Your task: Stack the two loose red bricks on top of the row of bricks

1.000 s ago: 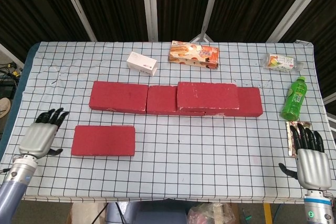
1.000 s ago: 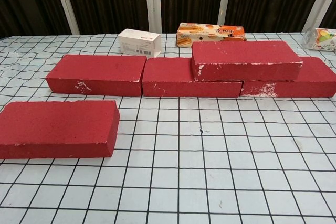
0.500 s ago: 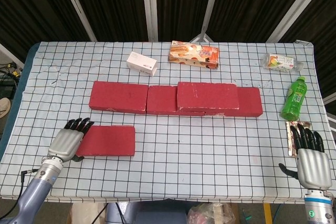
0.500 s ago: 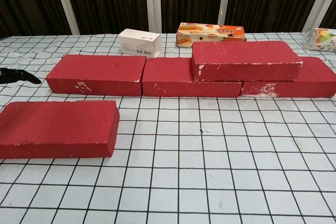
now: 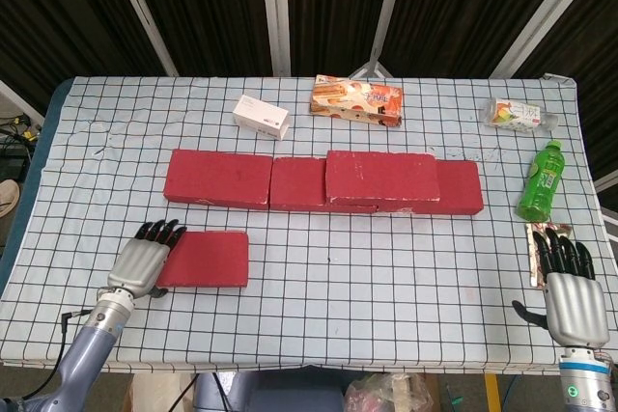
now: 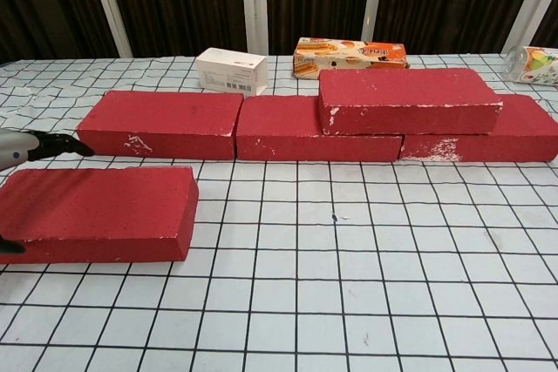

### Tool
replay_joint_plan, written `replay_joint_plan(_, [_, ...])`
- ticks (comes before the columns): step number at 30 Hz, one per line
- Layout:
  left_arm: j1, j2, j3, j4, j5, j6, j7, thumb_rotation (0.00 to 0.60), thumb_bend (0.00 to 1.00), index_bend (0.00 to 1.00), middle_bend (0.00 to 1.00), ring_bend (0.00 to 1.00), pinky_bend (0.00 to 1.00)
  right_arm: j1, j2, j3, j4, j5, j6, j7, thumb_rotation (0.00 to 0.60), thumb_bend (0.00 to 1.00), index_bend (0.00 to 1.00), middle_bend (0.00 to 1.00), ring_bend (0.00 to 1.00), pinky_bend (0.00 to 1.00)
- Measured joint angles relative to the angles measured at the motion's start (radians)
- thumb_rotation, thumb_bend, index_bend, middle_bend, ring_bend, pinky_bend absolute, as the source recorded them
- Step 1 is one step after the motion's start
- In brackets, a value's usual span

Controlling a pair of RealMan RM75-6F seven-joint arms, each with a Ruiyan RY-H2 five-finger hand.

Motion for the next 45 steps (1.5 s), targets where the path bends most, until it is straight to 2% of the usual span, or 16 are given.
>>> replay_joint_plan(6, [-0.016,-0.028,0.0,0.019,-0.01,0.014,0.006,0.6,0.0,0.0,0.0,0.0,0.1,-0.005,0.0,0.009,0.001,-0.001,-0.005,-0.002,0.6,0.15,0.0,0.0,0.0,0.0])
replay_joint_plan(22, [-0.084,-0.072,-0.008,0.029,-0.136,0.03,0.086,0.6,0.0,0.0,0.0,0.0,0.12,-0.017,0.0,0.029,0.003,0.004,-0.019,-0.008,0.6,0.15,0.0,0.0,0.0,0.0])
replay_joint_plan(38, [-0.14,-0.101,-0.005,0.033,-0.22,0.059,0.129,0.6,0.0,0.0,0.13,0.06,0.16,-0.025,0.003,0.038,0.001,-0.004,-0.032,-0.004,0.6,0.15,0.0,0.0,0.0,0.0])
replay_joint_plan(42, [-0.151,-0.103,-0.004,0.037,-0.227,0.062,0.129,0.6,0.0,0.04,0.17,0.06,0.16,-0.026,0.006,0.038,-0.004,-0.001,-0.04,-0.007,0.6,0.15,0.0,0.0,0.0,0.0])
replay_joint_plan(45, [-0.156,-0.103,-0.004,0.037,-0.226,0.061,0.123,0.6,0.0,0.11,0.21,0.07,0.16,-0.027,0.008,0.039,-0.007,-0.001,-0.043,-0.009,0.6,0.15,0.0,0.0,0.0,0.0])
